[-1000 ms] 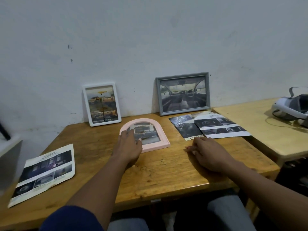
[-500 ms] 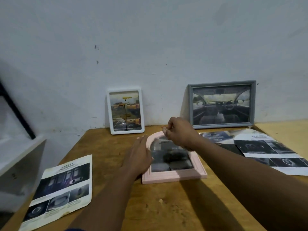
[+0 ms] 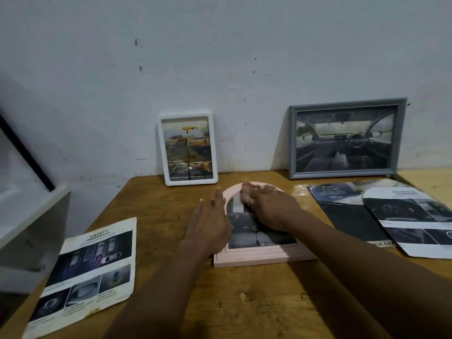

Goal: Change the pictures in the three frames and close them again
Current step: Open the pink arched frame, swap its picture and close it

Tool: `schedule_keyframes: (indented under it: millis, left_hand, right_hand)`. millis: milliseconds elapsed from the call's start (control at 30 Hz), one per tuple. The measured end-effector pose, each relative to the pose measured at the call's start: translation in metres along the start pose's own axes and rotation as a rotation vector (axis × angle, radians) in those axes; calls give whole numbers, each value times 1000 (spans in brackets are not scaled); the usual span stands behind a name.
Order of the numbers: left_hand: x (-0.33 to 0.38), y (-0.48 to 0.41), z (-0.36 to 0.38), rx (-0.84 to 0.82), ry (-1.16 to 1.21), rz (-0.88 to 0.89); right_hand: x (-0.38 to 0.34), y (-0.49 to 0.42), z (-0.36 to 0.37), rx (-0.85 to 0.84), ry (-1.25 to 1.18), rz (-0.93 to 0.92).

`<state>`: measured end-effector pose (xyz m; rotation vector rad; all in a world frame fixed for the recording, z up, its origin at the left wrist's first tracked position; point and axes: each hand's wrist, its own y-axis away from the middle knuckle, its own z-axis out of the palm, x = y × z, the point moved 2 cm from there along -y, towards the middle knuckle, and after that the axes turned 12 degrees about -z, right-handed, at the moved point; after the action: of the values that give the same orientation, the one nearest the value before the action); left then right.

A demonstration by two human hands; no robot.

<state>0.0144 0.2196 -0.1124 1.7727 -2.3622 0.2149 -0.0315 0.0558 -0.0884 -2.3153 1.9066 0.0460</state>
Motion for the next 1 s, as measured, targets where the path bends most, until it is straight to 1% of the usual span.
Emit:
schedule_keyframes:
  millis: [100, 200, 233, 333, 367, 433, 500, 600, 667, 767, 800, 867, 900, 933, 1000]
  left_hand:
    - [0, -3, 5, -2, 11, -20]
    - [-3, -6, 6, -12, 104, -45]
    - [-5, -7, 5, -10, 145, -48]
    - [-9, -9, 2, -44, 219, -48]
    - [-10, -9, 2, -51, 212, -41]
    - [-9, -4, 3, -37, 170, -25]
    - [-9, 0, 5, -28, 148, -8]
    - [-8, 2, 5, -29, 124, 18]
    - [-8, 2, 5, -30, 133, 18]
    - [-8, 1, 7, -30, 150, 0]
    - [-8, 1, 8, -29, 156, -4]
    - [-8, 1, 8, -33, 176, -7]
    - [-8, 2, 8, -35, 186, -6]
    - [-8, 2, 7, -38, 193, -3]
    - [-10, 2, 8, -37, 196, 3]
  right_hand:
    - [-14, 16, 1, -36, 60, 109]
    - [-32, 14, 19, 4, -28, 191]
    - [-38, 11, 25, 41, -79, 176]
    - [-53, 2, 30, 124, -242, 31]
    - [-52, 2, 27, 110, -298, -2]
    - [-35, 9, 22, 14, -367, -57]
    - [-9, 22, 15, -84, -365, -89]
    - [13, 42, 7, -144, -276, 3]
    - [-2, 51, 11, -94, -213, 78]
    - [-49, 53, 24, 45, -190, 162]
    - [-64, 49, 27, 67, -182, 156]
    - [-83, 40, 31, 112, -178, 78]
    - [-84, 38, 30, 106, -201, 43]
    - [-80, 41, 26, 77, -226, 14]
    - [-57, 51, 16, -49, -281, -50]
